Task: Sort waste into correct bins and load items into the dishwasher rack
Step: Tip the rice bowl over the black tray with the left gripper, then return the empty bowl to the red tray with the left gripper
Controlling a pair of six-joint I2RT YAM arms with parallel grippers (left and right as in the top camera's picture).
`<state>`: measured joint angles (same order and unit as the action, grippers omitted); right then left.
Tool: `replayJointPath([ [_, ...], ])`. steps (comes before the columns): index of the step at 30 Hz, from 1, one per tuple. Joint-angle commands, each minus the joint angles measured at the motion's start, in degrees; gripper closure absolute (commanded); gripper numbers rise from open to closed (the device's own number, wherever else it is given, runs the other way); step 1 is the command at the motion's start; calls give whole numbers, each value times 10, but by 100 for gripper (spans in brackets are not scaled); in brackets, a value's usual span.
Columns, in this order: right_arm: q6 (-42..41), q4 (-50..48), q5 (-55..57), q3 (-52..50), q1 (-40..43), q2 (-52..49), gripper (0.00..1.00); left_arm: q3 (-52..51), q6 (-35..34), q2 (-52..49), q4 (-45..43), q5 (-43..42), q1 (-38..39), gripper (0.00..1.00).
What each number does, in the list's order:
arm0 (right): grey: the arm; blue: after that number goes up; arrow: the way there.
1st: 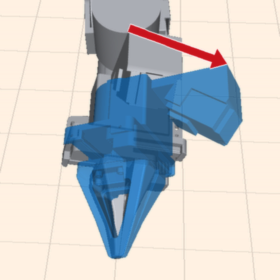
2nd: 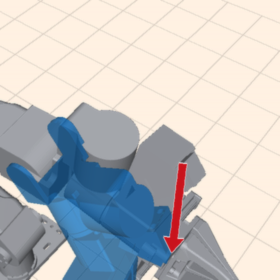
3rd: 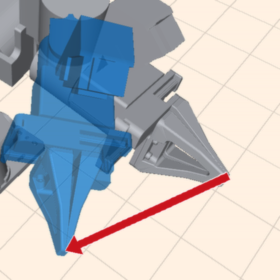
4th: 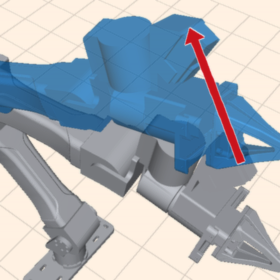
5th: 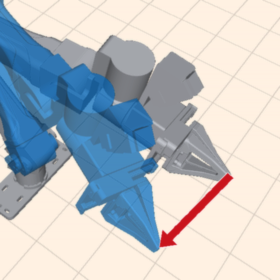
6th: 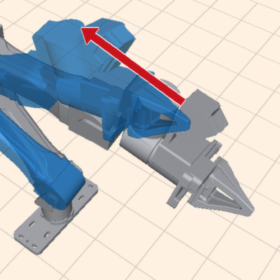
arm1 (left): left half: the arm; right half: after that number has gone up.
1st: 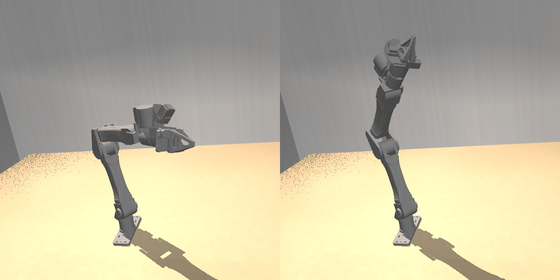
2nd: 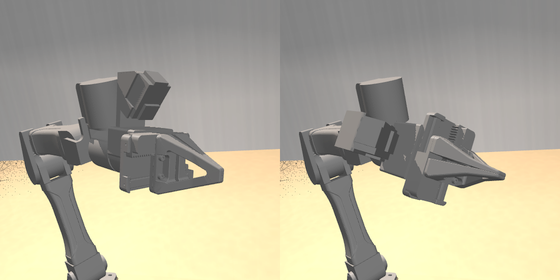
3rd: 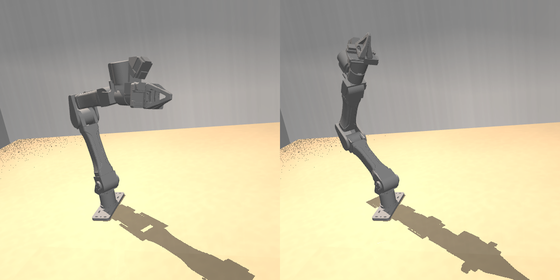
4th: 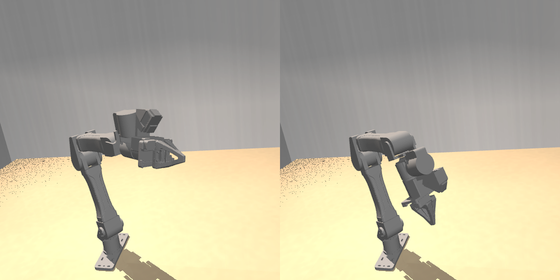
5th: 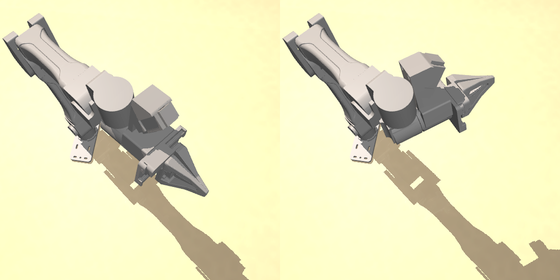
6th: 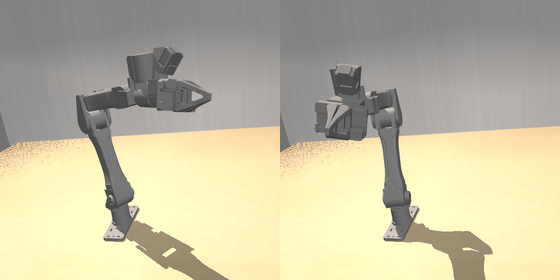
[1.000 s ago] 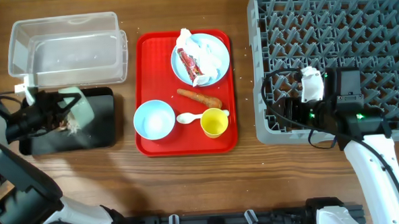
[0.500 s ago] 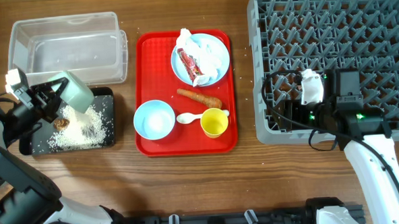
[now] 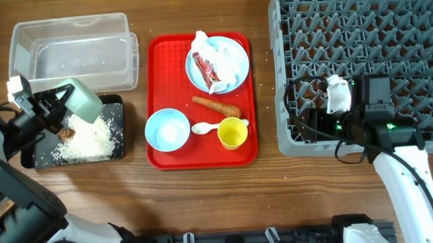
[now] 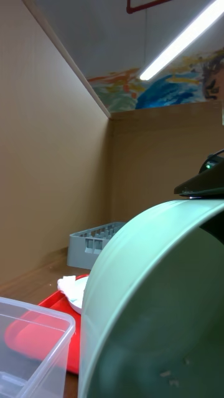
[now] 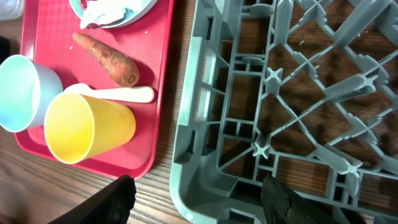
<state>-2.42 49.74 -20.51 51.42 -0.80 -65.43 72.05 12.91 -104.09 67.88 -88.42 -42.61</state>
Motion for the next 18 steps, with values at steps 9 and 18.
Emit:
replayJointPath([
  [9,-8,-11,5,10,3,0,29,42,16,67,-13,34,80,96],
  [18,-23,-12,5,10,3,0,29,127,-193,130,-181,478,372,96],
])
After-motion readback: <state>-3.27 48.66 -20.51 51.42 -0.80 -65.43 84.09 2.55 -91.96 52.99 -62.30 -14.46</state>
